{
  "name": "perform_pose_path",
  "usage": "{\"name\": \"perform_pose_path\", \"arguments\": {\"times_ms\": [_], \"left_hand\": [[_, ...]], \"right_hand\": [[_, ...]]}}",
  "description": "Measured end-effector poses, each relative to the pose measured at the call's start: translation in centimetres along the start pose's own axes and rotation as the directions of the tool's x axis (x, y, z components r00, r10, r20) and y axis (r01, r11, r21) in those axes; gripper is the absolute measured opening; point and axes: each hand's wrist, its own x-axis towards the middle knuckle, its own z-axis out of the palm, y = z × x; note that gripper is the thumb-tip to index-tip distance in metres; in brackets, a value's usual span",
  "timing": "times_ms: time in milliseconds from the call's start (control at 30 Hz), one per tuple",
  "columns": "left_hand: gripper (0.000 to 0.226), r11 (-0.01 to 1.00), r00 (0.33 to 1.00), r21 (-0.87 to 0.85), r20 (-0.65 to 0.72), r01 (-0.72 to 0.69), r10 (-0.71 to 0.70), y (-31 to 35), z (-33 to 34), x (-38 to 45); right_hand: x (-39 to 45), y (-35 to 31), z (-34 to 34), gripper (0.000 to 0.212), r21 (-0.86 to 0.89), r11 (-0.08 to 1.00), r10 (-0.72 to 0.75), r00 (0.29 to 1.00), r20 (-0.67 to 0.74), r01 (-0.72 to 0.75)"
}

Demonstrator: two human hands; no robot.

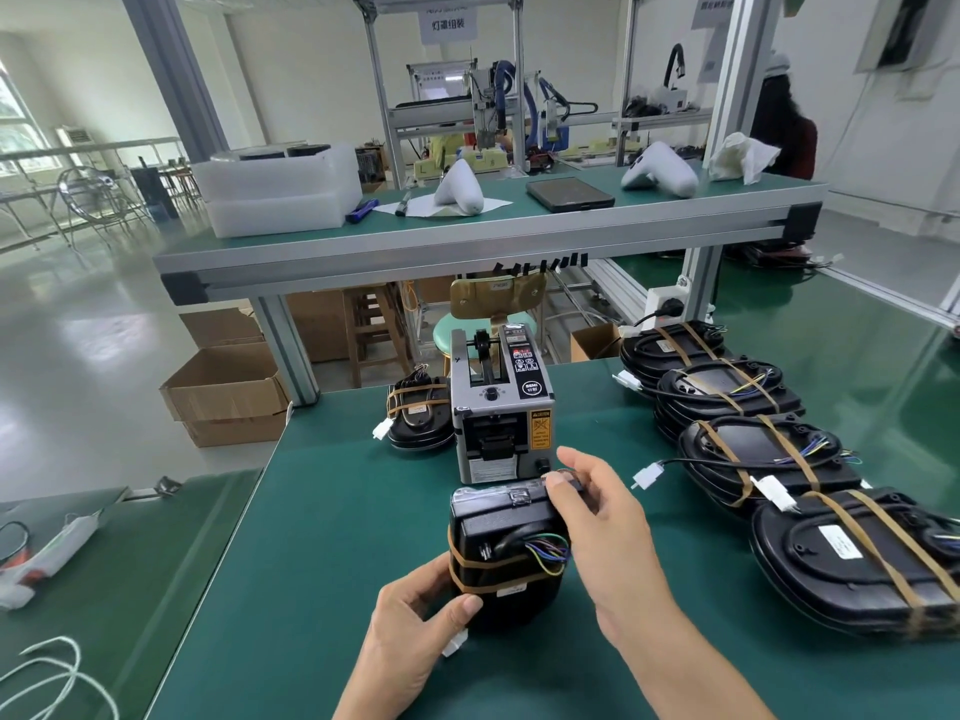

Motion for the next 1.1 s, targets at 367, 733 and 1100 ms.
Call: {"name": "perform_pose_path", "arguments": {"times_ms": [367,733,1100], "left_hand": [[0.046,0.998,0.997,0.016,-0.057,0.055,-0.054,-0.1,-0.4,0.4],[0.046,0.877,0.879,-0.462,-0.354,0.134,-0.320,0.6,-4.0,1.2],[0.037,0.742,0.722,-0.590,-0.356,0.319,-0.593,3.2,-16.5,11.1]], "right_hand": [[0.1,4.4,-1.8,0.048,0.201,0.942,0.196,0.925,0.325,-0.270],[-2.4,8.6,-1.9,0.023,-0.221,0.974,-0.012,0.992,0.129,0.040],[-2.1,9.1,-1.5,0.028,-0.289,0.952,-0.061,0.988,0.144,0.101]]}}
